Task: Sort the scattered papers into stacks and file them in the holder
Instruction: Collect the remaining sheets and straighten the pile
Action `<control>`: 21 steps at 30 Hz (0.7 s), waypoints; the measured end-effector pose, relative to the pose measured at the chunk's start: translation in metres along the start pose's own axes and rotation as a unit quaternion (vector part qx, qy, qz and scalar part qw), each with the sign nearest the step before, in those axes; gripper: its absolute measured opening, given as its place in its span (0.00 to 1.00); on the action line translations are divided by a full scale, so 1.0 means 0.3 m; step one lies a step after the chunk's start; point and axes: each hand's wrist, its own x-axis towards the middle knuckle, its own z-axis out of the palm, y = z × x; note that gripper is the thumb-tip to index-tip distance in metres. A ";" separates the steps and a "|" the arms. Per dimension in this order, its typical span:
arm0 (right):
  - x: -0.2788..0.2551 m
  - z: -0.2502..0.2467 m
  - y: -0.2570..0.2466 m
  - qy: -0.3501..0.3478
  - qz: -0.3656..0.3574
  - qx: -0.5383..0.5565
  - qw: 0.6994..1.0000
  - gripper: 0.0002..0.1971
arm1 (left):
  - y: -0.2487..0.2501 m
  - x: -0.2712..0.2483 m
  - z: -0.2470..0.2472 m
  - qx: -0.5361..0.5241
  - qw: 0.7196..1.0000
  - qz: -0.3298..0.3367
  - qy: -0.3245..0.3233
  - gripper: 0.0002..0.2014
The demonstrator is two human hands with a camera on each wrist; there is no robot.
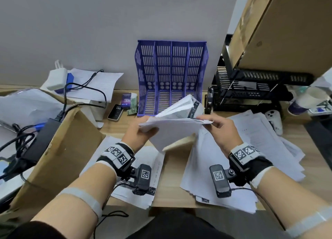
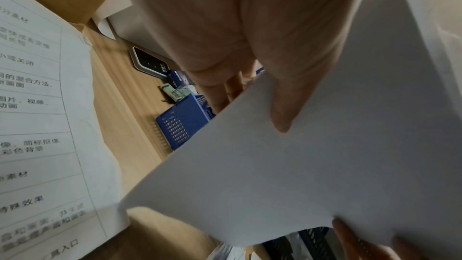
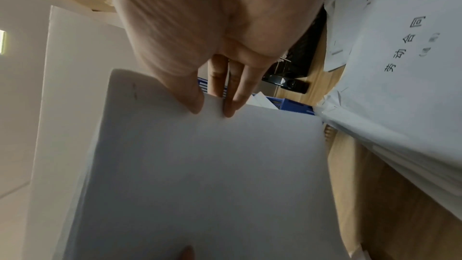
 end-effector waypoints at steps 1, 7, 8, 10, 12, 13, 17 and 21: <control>-0.004 -0.004 0.000 0.002 -0.004 -0.008 1.000 0.11 | -0.008 0.001 0.008 -0.015 1.000 -0.005 -0.008 0.11; -0.022 -0.053 0.008 0.019 0.020 0.013 1.000 0.13 | -0.087 0.027 0.041 0.087 0.995 -0.020 -0.046 0.23; -0.028 -0.057 0.001 0.018 0.021 0.020 0.999 0.14 | -0.090 0.029 0.044 0.132 0.989 -0.017 -0.060 0.22; -0.033 -0.064 -0.016 0.023 0.021 0.030 0.999 0.15 | -0.111 0.033 0.043 0.243 0.967 0.002 -0.082 0.23; -0.025 -0.068 -0.030 0.037 0.009 0.031 0.999 0.14 | -0.082 0.017 0.049 0.319 0.942 0.040 -0.096 0.19; -0.018 -0.067 -0.037 0.045 0.005 0.040 0.998 0.12 | -0.069 0.013 0.058 0.304 0.946 0.062 -0.096 0.13; 0.002 -0.048 -0.050 0.056 0.040 0.088 0.994 0.33 | 0.024 0.004 0.110 0.146 0.985 -0.004 -0.088 0.18; -0.072 -0.003 -0.029 -0.119 0.112 -0.126 0.979 0.54 | 0.095 0.027 0.147 -0.007 0.996 -0.091 -0.014 0.17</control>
